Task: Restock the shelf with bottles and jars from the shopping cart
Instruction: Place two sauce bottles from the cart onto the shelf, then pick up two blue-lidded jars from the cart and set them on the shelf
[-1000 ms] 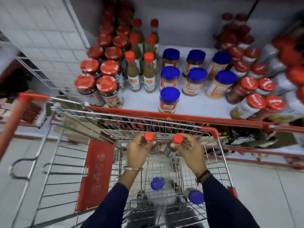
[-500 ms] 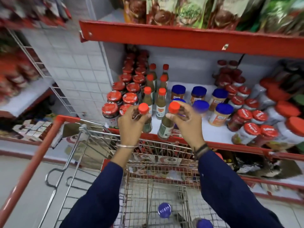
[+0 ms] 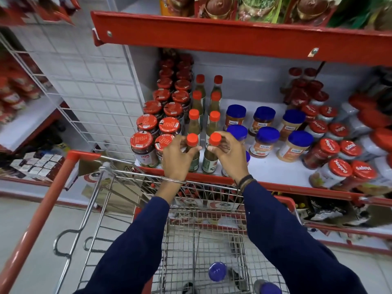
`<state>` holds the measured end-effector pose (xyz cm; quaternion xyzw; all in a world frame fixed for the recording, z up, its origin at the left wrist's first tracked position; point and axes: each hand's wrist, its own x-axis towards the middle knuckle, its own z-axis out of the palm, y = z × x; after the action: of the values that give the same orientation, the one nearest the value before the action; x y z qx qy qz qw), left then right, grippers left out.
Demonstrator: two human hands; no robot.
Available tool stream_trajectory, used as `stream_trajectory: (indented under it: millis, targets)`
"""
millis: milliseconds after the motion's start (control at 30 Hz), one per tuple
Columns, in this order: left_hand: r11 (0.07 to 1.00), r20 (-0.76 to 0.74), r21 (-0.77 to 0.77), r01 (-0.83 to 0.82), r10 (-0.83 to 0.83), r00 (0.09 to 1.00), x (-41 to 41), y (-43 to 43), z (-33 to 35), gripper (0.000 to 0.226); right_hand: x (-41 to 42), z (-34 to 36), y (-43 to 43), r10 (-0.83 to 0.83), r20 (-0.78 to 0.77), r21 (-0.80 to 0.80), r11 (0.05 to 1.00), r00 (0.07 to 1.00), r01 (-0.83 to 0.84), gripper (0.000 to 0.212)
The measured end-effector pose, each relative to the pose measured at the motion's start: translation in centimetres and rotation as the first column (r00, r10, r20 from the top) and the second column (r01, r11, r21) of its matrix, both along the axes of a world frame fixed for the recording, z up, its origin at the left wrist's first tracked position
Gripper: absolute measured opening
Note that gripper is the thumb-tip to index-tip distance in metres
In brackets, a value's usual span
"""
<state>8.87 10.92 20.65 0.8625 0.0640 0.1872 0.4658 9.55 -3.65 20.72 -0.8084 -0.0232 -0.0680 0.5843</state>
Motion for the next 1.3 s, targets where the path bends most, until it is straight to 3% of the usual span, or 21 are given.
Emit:
stream_trajectory:
  millis: [333, 500, 633, 733, 833, 933, 1067, 1200, 1300]
  targets:
    - [0.995, -0.031, -0.095, 0.016, -0.019, 0.999, 0.5, -0.1, -1.3, 0.043, 0.2, -1.3, 0.0, 0.052, 0.019, -0.218, 0.975, 0.998, -0.047, 0.044]
    - [0.982, 0.046, -0.186, 0.022, -0.014, 0.999, -1.9, -0.3, -1.6, 0.043, -1.5, -1.0, -0.8, 0.048, -0.003, -0.276, 0.96, 0.999, -0.047, 0.053]
    - [0.992, 0.189, -0.055, 0.116, -0.104, 0.976, -6.4, -1.5, -2.9, 0.033, -6.7, -1.3, -2.7, 0.026, 0.055, -0.285, 0.958, 0.998, -0.009, 0.045]
    - [0.952, 0.007, 0.036, 0.303, -0.303, 0.953, -10.4, -2.9, -6.0, 0.037, -11.0, -3.8, -4.5, 0.048, -0.024, -0.343, 0.938, 0.999, -0.053, 0.042]
    - [0.891, -0.231, 0.078, 0.447, -0.421, 0.877, -14.0, -4.2, -11.3, 0.043, -14.4, -8.6, -6.8, 0.08, -0.241, -0.455, 0.871, 0.967, -0.185, 0.044]
    - [0.822, -0.442, 0.109, 0.559, -0.464, 0.768, -16.4, -5.5, -17.0, 0.052, -16.9, -14.2, -9.7, 0.076, -0.521, -0.531, 0.751, 0.85, -0.392, 0.054]
    - [0.757, -0.736, 0.062, 0.65, -0.405, 0.542, -18.2, -7.1, -22.7, 0.069, -18.9, -19.7, -13.1, -0.012, -0.808, -0.486, 0.578, 0.589, -0.656, 0.069]
    - [0.75, -0.877, 0.042, 0.66, -0.289, 0.384, -19.4, -8.6, -27.6, 0.081, -20.0, -24.1, -15.3, -0.083, -0.934, -0.348, 0.434, 0.348, -0.831, 0.079]
    - [0.754, -0.917, 0.041, 0.656, -0.231, 0.324, -20.0, -9.4, -30.3, 0.08, -20.5, -26.2, -15.9, -0.102, -0.949, -0.313, 0.395, 0.297, -0.864, 0.075]
